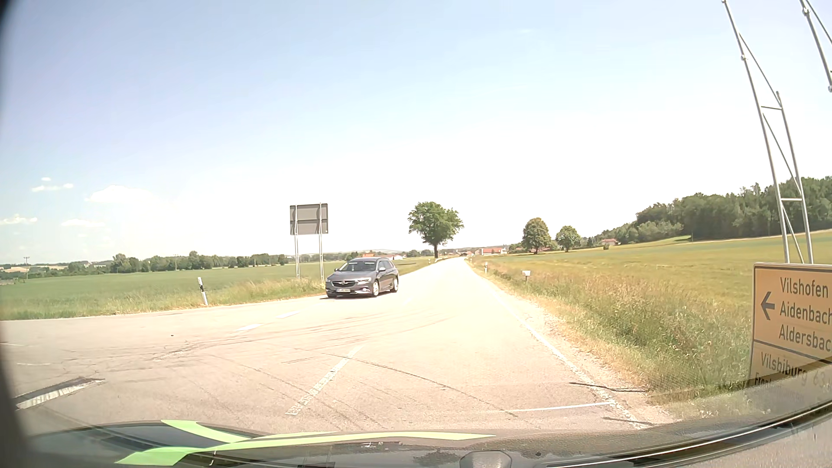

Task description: Follow the waypoints while adhering to traffic rules and regulations

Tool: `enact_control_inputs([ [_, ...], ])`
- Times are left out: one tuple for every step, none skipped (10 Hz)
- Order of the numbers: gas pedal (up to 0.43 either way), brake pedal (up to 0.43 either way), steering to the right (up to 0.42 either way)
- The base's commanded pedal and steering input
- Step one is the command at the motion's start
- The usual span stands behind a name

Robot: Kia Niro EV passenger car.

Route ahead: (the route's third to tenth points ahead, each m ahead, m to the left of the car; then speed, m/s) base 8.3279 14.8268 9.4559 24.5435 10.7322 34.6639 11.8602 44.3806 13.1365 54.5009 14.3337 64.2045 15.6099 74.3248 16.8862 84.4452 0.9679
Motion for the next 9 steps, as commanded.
enact_control_inputs([
  [0.169,0.000,-0.006],
  [0.169,0.000,-0.011],
  [0.169,0.000,-0.017],
  [0.169,0.000,-0.024],
  [0.177,0.000,-0.047],
  [0.189,0.000,-0.076],
  [0.197,0.000,-0.111],
  [0.209,0.000,-0.138],
  [0.228,0.000,-0.177],
])
